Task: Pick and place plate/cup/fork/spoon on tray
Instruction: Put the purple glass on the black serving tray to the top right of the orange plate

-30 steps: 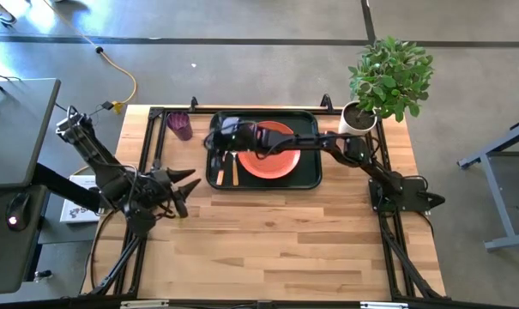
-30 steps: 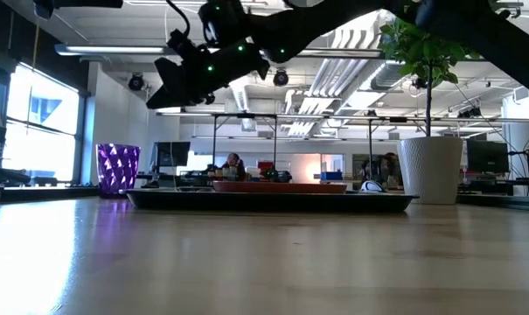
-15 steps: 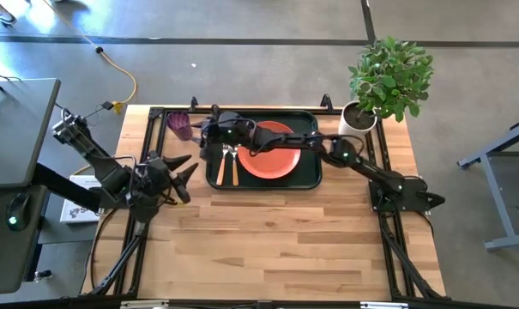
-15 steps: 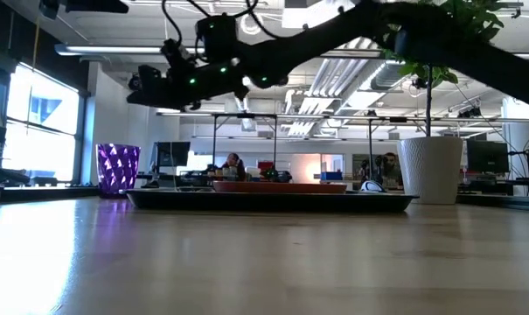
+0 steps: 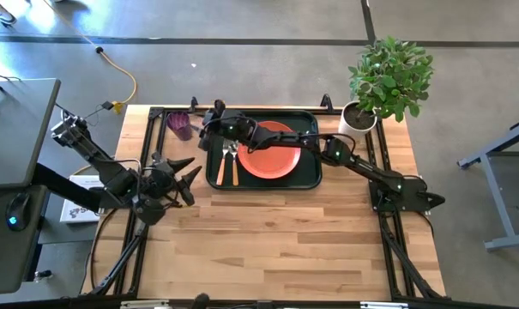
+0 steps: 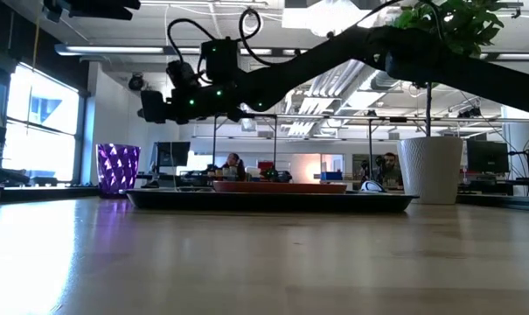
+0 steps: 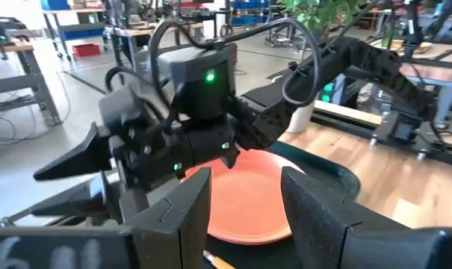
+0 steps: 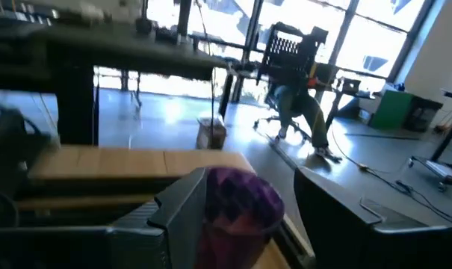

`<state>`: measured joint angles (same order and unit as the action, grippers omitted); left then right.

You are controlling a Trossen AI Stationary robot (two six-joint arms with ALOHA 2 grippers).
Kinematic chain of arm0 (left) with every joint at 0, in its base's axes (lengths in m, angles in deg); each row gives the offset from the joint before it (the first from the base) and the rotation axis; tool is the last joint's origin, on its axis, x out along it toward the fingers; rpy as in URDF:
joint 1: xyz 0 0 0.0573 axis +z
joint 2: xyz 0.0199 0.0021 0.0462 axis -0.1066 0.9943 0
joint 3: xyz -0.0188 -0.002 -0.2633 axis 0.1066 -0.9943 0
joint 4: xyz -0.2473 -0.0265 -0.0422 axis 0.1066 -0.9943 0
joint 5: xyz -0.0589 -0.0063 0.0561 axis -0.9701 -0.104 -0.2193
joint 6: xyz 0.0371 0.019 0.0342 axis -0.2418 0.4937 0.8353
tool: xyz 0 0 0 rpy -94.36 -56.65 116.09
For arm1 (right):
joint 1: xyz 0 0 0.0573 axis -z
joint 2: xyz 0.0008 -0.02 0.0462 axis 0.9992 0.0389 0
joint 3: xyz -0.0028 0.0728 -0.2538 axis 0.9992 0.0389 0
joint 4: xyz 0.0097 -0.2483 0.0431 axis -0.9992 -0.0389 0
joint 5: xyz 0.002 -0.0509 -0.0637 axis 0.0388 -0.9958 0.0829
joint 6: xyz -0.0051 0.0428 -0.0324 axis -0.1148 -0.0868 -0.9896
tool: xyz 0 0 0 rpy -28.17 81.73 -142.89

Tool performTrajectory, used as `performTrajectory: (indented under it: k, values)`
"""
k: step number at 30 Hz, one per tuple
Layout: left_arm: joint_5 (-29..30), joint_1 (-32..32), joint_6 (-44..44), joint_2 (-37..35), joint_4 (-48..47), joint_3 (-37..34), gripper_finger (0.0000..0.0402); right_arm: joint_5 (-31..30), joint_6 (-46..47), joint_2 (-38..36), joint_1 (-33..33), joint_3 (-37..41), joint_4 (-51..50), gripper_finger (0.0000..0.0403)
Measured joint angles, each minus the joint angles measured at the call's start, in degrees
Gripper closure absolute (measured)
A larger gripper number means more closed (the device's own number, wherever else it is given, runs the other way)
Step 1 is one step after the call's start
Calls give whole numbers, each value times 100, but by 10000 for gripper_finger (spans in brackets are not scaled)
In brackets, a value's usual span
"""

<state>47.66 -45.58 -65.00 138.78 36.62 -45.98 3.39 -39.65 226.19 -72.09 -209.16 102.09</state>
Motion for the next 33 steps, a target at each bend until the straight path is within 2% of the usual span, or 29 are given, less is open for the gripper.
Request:
performTrajectory:
  k: [8,13,18,21,23,26,33]
  values:
    - [-58,388,-151,14,52,0,248,-9,1720,50,342,-2,987,205]
    - [-161,581,-446,199,39,0,248,-529,2423,52,401,-2,474,205]
    - [-227,929,-319,378,-71,0,248,-457,2801,39,422,-1,-681,206]
    - [-684,1434,-127,251,-121,0,248,-95,2632,0,404,7,-833,212]
    - [-1140,1836,-1,105,-147,0,248,296,2584,-37,354,4,-560,222]
    - [-1597,2354,146,-48,-161,0,248,576,2890,-48,273,0,-5,241]
    - [-1884,2874,171,-272,-220,-2,248,982,3283,-48,462,0,97,284]
